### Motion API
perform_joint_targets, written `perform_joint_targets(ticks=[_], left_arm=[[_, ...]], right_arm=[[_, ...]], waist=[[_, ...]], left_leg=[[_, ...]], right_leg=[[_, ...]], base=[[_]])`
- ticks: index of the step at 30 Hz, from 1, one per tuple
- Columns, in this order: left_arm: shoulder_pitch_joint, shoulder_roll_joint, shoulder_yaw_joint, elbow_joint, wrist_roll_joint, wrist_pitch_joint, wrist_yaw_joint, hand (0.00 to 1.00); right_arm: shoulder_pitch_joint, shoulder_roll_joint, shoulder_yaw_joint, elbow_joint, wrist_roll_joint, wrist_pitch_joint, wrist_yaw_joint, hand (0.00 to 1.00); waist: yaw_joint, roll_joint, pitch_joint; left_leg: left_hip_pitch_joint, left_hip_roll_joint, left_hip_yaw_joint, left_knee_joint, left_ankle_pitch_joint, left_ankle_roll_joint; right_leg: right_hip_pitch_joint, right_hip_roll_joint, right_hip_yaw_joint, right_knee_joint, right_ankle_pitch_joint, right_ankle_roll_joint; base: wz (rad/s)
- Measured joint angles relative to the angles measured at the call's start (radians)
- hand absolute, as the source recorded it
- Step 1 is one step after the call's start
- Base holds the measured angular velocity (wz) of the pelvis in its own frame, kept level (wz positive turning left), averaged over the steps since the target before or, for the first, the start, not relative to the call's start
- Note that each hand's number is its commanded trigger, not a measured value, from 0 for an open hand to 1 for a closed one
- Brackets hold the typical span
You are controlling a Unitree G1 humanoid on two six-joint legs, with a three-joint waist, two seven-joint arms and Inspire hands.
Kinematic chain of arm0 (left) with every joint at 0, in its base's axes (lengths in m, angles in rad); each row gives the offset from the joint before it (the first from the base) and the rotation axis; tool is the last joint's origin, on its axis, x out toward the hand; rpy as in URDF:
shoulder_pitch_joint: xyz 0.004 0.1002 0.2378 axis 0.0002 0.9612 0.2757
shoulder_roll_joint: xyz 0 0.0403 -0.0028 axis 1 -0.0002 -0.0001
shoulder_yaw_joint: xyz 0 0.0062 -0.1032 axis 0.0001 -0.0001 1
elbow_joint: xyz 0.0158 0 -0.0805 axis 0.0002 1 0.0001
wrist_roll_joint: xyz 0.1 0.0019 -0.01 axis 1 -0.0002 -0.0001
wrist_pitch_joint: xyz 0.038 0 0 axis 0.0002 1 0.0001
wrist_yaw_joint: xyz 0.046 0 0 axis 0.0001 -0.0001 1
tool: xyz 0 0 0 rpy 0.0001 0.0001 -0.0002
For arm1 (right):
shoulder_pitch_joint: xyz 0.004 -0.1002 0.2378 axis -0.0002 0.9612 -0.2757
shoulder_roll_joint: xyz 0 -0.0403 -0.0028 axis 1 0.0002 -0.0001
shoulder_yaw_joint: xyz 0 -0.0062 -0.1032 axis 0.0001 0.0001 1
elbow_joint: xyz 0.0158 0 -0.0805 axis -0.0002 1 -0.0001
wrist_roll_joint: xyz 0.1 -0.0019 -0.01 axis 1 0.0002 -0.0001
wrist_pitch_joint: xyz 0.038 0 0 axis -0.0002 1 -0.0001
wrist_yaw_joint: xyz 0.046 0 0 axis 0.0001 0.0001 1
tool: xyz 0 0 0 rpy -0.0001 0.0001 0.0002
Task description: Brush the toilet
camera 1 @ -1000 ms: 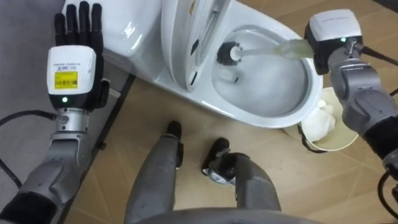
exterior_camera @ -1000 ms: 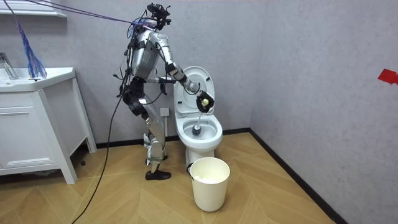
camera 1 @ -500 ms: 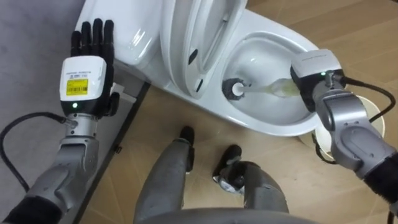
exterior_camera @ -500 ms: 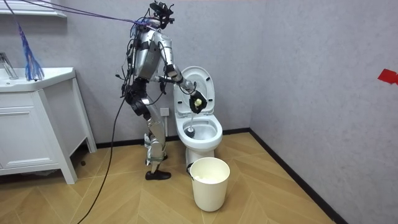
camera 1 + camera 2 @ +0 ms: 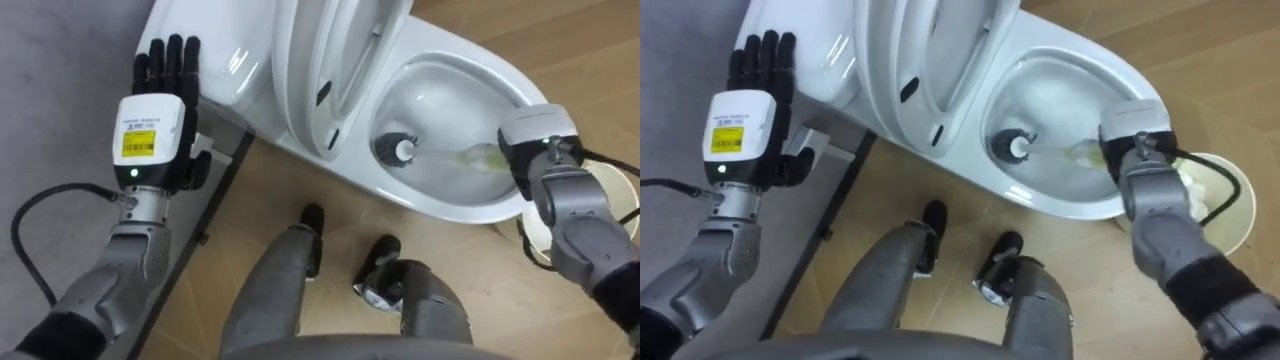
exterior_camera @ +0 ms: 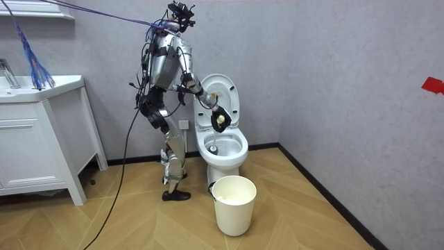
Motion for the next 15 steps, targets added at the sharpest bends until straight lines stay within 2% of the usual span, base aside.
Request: perform_joint_targets(ticks=[1,2,3,4,5,6,7,10,12,15], left_arm=[[-0.008,0.004,0.002,0.001,0.002,-0.003,0.008,0.0],[-0.016,0.007,0.016,0.001,0.012,-0.01,0.024,0.0],[-0.023,0.009,0.021,-0.003,0.015,-0.017,0.034,0.0],[-0.028,0.01,0.022,-0.003,0.019,-0.02,0.035,0.0],[-0.036,0.016,0.025,-0.008,0.027,-0.022,0.036,0.0],[-0.037,0.018,0.03,-0.013,0.035,-0.021,0.041,0.0],[-0.036,0.019,0.032,-0.017,0.038,-0.021,0.042,0.0],[-0.029,0.036,0.035,-0.033,0.045,-0.021,0.056,0.0],[-0.029,0.036,0.042,-0.032,0.063,-0.014,0.068,0.0],[-0.03,0.034,0.049,-0.032,0.099,0.011,0.056,0.0]], right_arm=[[-0.029,0.002,0.001,0.045,0.03,-0.022,-0.018,1.0],[-0.092,0.007,0.0,0.132,0.075,-0.07,-0.051,1.0],[-0.151,0.006,-0.001,0.212,0.125,-0.11,-0.083,1.0],[-0.174,0.005,-0.002,0.244,0.146,-0.122,-0.099,1.0],[-0.216,0.005,-0.003,0.29,0.171,-0.139,-0.129,1.0],[-0.251,0.003,-0.003,0.327,0.18,-0.155,-0.16,1.0],[-0.266,0.001,-0.004,0.345,0.186,-0.166,-0.173,1.0],[-0.283,-0.008,-0.009,0.4,0.239,-0.214,-0.24,1.0],[-0.287,-0.009,-0.016,0.435,0.268,-0.224,-0.294,1.0],[-0.309,-0.011,-0.017,0.489,0.283,-0.233,-0.335,1.0]], waist=[[0.0,-0.012,0.0079],[0.0,-0.029,0.0181],[-0.004,-0.038,0.0247],[-0.004,-0.042,0.0254],[-0.006,-0.054,0.0323],[-0.006,-0.06,0.035],[-0.006,-0.063,0.0354],[-0.009,-0.103,0.0347],[-0.018,-0.122,0.0332],[-0.027,-0.124,0.0326]], left_leg=[[-0.002,0.0,0.006,0.0,0.001,0.0],[-0.015,-0.007,0.008,0.0,0.007,0.0],[-0.028,-0.012,0.009,0.002,0.016,0.003],[-0.035,-0.013,0.009,0.002,0.02,0.004],[-0.041,-0.018,0.013,0.001,0.023,0.005],[-0.046,-0.021,0.013,0.0,0.027,0.007],[-0.047,-0.022,0.013,0.0,0.028,0.008],[-0.048,-0.028,0.015,0.002,0.029,0.009],[-0.051,-0.029,0.013,0.007,0.029,0.009],[-0.05,-0.028,0.015,0.008,0.032,0.014]], right_leg=[[-0.01,-0.003,0.007,0.008,-0.002,-0.001],[-0.031,-0.011,0.013,0.027,-0.005,-0.003],[-0.048,-0.019,0.012,0.037,-0.007,-0.003],[-0.055,-0.021,0.011,0.038,-0.006,-0.003],[-0.069,-0.029,0.015,0.052,-0.007,-0.003],[-0.076,-0.032,0.016,0.053,-0.007,-0.003],[-0.077,-0.033,0.016,0.054,-0.007,-0.003],[-0.085,-0.037,0.029,0.065,-0.011,0.004],[-0.085,-0.037,0.029,0.066,-0.011,0.005],[-0.086,-0.037,0.037,0.067,-0.008,0.009]], base=[[-0.09],[0.04],[0.11],[0.14],[0.05],[0.0],[0.0],[0.0],[0.02],[-0.01]])
